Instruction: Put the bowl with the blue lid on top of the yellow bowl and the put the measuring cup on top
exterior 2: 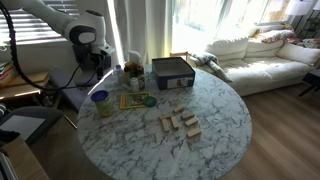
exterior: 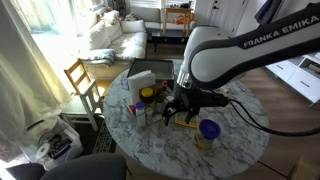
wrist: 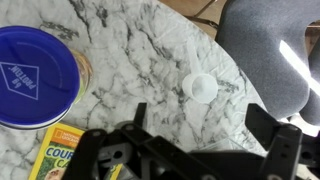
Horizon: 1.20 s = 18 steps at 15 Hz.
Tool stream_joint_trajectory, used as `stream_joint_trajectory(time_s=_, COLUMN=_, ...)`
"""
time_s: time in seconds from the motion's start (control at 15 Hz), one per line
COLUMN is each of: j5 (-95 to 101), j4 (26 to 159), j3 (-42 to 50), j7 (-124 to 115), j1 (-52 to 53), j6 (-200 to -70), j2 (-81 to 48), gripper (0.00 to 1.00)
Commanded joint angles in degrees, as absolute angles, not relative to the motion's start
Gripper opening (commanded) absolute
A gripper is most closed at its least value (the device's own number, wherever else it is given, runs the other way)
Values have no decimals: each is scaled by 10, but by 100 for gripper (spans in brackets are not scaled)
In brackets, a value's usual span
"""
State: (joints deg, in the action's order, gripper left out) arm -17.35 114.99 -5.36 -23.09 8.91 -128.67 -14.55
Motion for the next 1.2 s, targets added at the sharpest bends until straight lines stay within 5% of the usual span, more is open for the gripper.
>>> stream_joint_trajectory(time_s=0.0, j5=-130, j4=1140, j3=-56, j7=-233, j1=103, j6=-1287, j2=-172, gripper=100)
stream_joint_trajectory(time_s=1.13, j5=-110, j4=1127, j3=-62, j7=-234, j1=123, j6=-1330, j2=-220, gripper=100)
